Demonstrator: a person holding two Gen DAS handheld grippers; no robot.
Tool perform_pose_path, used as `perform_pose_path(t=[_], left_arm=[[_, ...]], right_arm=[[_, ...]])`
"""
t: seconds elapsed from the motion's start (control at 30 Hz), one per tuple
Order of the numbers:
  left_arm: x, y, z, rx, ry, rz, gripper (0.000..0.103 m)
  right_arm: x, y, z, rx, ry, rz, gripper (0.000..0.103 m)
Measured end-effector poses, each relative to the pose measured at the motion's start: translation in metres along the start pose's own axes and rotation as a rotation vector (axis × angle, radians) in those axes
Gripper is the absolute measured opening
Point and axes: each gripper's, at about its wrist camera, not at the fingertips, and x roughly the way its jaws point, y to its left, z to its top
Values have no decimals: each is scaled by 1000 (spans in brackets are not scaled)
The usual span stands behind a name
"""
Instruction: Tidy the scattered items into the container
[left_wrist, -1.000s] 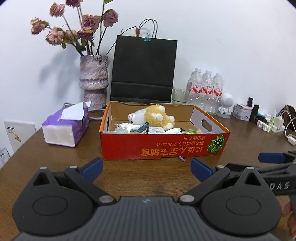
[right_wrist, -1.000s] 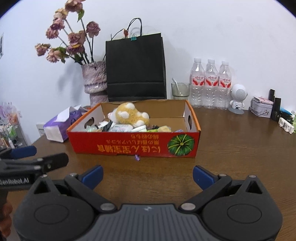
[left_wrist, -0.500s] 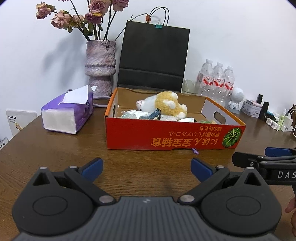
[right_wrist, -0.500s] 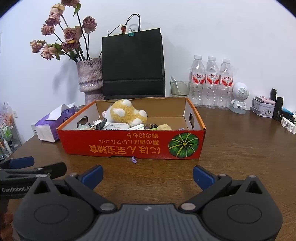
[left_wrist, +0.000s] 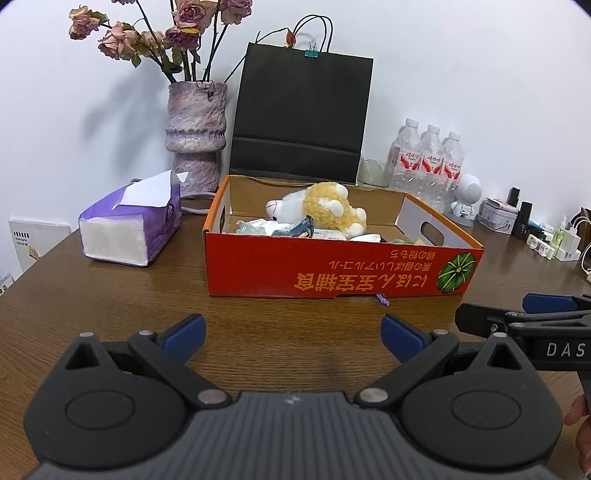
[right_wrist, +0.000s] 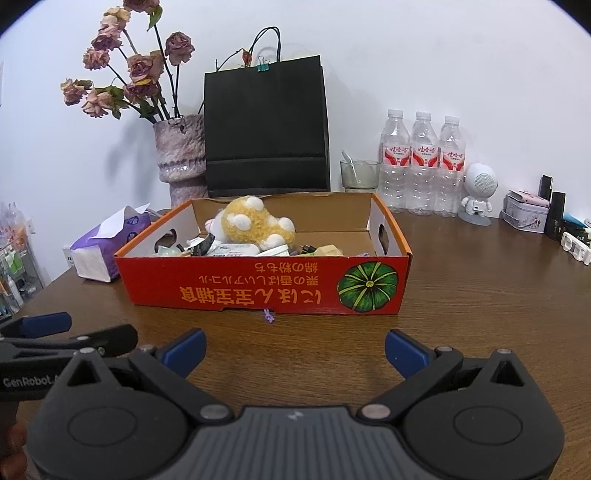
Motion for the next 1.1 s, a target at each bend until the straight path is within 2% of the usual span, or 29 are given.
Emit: perform_pose_path(t=[1.1], left_arm=[[-3, -1, 1, 9, -13, 10, 103]], right_arm=[[-3, 2, 0, -5, -3, -5, 103]])
